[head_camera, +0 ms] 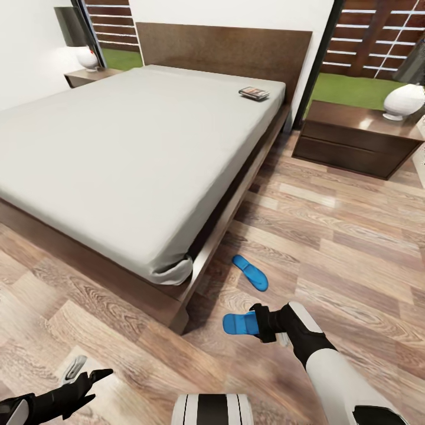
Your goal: In the bedroom, move the book from the bed onto either nightstand, and place the two sandals side by side next to the bed.
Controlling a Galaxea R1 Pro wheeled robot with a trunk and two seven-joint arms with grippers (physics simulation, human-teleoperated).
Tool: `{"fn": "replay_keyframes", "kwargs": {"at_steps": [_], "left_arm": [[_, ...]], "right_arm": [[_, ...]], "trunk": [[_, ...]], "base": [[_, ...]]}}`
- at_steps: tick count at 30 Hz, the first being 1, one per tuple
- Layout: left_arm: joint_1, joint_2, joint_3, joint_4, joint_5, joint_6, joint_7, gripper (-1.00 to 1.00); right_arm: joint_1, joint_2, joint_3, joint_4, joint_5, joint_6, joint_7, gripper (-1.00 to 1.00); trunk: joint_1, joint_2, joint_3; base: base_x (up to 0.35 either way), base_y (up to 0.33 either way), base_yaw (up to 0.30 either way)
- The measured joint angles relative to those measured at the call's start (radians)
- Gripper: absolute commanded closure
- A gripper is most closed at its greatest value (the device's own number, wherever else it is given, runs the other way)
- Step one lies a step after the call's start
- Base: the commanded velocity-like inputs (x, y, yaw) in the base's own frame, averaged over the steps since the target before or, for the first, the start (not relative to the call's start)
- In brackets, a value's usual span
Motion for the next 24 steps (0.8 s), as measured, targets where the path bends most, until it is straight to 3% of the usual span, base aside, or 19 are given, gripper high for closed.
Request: {"fn": "replay_keyframes", "kwargs": {"at_steps": [16, 24], "left_arm": [[0.000, 0.000, 0.000, 0.000, 0.000, -0.001, 0.002, -1.00], [0.000, -0.001, -0.001, 0.001, 0.000, -0.002, 0.003, -1.00]], "right_arm": [[0.000, 0.000, -0.001, 0.000, 0.000, 0.000, 0.000, 1.00], [0.000, 0.000, -0.002, 0.000, 0.000, 0.000, 0.000, 1.00]], "trunk": [[0.000, 0.000, 0.000], [0.000, 0.000, 0.000]], "base": [[0.029, 0.191, -0.080], [0.096, 0.078, -0.084]]}}
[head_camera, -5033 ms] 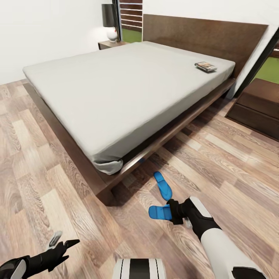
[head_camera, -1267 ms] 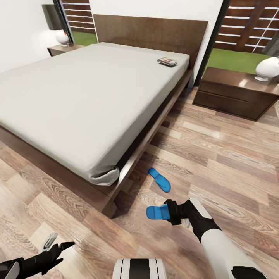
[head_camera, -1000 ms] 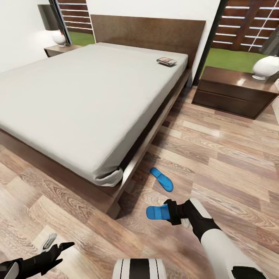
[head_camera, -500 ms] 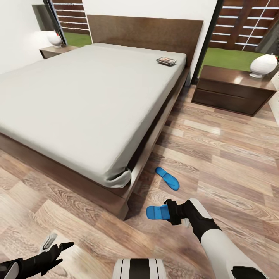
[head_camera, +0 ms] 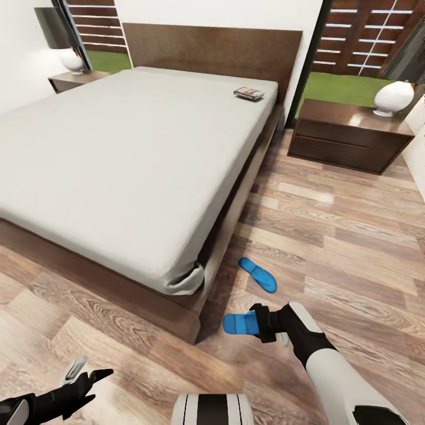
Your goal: In the bedroom, move the book from the bed onto either nightstand, and place the two sandals side by side next to the bed.
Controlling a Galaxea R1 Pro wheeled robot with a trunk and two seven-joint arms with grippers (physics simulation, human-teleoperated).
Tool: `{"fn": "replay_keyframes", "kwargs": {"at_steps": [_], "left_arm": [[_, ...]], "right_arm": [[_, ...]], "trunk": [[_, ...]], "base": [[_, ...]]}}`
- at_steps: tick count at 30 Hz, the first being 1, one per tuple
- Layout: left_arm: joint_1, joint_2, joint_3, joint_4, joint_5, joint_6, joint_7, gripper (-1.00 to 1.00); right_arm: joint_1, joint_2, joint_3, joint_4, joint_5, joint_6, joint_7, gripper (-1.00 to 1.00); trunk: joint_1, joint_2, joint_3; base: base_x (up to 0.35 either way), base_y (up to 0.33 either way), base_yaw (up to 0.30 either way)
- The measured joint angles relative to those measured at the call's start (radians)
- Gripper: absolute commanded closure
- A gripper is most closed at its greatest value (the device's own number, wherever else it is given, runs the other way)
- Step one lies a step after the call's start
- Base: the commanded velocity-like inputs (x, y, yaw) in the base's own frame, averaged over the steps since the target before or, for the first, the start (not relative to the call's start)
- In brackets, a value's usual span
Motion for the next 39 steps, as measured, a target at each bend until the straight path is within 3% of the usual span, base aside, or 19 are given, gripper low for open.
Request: {"fn": "replay_keyframes", "kwargs": {"at_steps": [23, 32, 39], "left_arm": [[0.000, 0.004, 0.001, 0.000, -0.001, 0.000, -0.003, -1.00], [0.001, 0.033, 0.000, 0.001, -0.004, 0.007, -0.003, -1.00], [0.001, 0.085, 0.000, 0.026, -0.042, 0.012, -0.007, -1.00]], "right_arm": [[0.000, -0.001, -0.001, 0.000, -0.003, 0.000, -0.001, 1.00], [0.000, -0.008, 0.000, 0.000, -0.006, -0.003, -0.001, 1.00], [-0.003, -0.010, 0.007, -0.006, -0.001, -0.052, -0.033, 1.00]], "trunk": [[0.000, 0.000, 0.000], [0.000, 0.000, 0.000], [0.000, 0.000, 0.000]], "base": [[0.069, 0.044, -0.060], [0.001, 0.001, -0.002], [0.000, 0.000, 0.000]]}}
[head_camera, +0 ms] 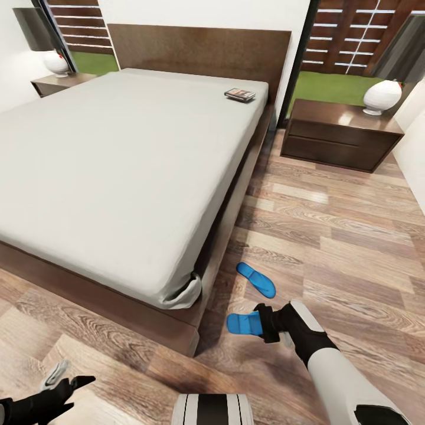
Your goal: In the bedroom, move the book from the bed onto either nightstand, and place the two sandals side by side next to the bed.
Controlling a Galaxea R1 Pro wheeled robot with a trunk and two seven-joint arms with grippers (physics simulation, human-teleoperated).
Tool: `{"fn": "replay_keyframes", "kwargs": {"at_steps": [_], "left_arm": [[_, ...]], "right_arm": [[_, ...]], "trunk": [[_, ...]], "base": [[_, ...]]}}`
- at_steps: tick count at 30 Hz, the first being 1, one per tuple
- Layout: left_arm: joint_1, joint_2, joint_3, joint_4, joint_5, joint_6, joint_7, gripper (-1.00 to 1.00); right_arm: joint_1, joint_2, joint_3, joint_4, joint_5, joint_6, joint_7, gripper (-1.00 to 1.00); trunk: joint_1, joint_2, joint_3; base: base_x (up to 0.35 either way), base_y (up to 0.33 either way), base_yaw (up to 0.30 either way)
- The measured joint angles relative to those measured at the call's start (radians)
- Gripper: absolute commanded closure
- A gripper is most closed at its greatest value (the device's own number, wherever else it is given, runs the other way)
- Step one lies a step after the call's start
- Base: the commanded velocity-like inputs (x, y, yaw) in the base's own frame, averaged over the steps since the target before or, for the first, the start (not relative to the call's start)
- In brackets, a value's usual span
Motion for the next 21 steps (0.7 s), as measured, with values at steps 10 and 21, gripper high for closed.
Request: {"fn": "replay_keyframes", "kwargs": {"at_steps": [10, 21], "left_arm": [[0.000, 0.014, 0.000, 0.006, -0.009, -0.001, -0.001, -1.00], [0.000, 0.027, -0.001, 0.006, -0.015, -0.003, -0.031, -1.00]], "right_arm": [[-0.107, -0.008, 0.001, -0.001, -0.004, -0.140, -0.191, 1.00], [-0.156, -0.037, 0.000, 0.021, -0.002, -0.203, -0.257, 1.00]], "trunk": [[0.000, 0.000, 0.000], [0.000, 0.000, 0.000]], "base": [[0.000, 0.000, 0.000], [0.000, 0.000, 0.000]]}}
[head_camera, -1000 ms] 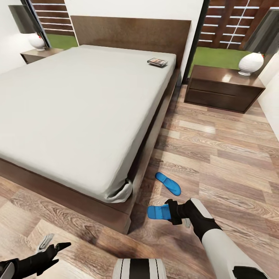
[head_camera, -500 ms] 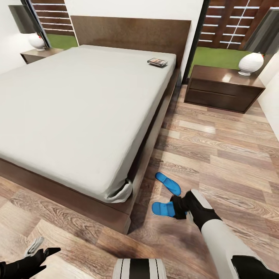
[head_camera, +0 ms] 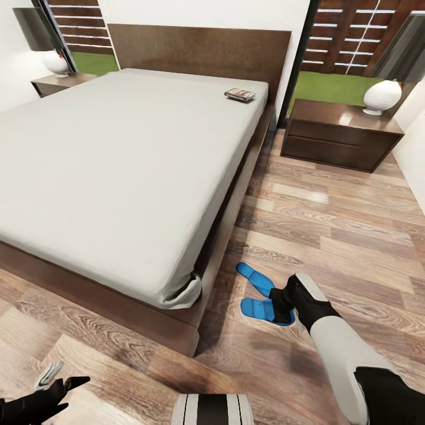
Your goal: In the bedroom, move the book from the bed onto either nightstand, and place the two sandals side by side next to the bed.
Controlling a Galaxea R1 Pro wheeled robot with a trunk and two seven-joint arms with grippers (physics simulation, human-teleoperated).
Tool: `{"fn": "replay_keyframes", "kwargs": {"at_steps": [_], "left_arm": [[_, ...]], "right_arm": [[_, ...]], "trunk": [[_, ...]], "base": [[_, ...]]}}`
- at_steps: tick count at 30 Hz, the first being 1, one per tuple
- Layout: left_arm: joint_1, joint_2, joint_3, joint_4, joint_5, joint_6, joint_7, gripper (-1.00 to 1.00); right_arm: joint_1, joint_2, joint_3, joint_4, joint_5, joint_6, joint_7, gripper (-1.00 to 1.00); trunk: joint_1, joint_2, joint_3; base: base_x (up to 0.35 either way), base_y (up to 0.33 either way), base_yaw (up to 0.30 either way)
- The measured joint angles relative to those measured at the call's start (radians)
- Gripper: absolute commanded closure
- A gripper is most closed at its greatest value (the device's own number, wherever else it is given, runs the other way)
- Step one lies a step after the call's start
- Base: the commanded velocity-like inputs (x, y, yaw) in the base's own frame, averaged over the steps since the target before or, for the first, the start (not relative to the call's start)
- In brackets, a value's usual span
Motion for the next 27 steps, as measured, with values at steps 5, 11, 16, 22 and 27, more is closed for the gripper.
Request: {"fn": "replay_keyframes", "kwargs": {"at_steps": [5, 11, 16, 22, 27], "left_arm": [[0.000, 0.028, -0.005, 0.001, -0.075, -0.005, -0.065, -1.00], [0.001, 0.043, -0.010, 0.002, -0.229, -0.012, -0.224, -1.00], [0.002, 0.046, -0.010, 0.002, -0.296, -0.022, -0.302, -1.00], [0.001, 0.046, -0.010, 0.002, -0.315, -0.024, -0.321, -1.00], [0.001, 0.046, -0.010, 0.002, -0.318, -0.024, -0.323, -1.00]], "right_arm": [[-0.042, -0.001, 0.001, 0.075, 0.002, -0.031, -0.001, 1.00], [-0.084, 0.000, 0.003, 0.130, -0.002, -0.050, 0.004, 1.00], [-0.100, 0.000, 0.003, 0.139, -0.004, -0.056, 0.006, 1.00], [-0.106, 0.005, 0.002, 0.141, -0.003, -0.077, 0.006, 1.00], [-0.107, 0.007, 0.000, 0.142, -0.002, -0.083, 0.009, 1.00]], "trunk": [[0.000, 0.000, 0.000], [0.000, 0.000, 0.000], [0.000, 0.000, 0.000], [0.000, 0.000, 0.000], [0.000, 0.000, 0.000]], "base": [[0.000, 0.000, 0.000], [0.000, 0.000, 0.000], [0.000, 0.000, 0.000], [0.000, 0.000, 0.000], [0.000, 0.000, 0.000]]}}
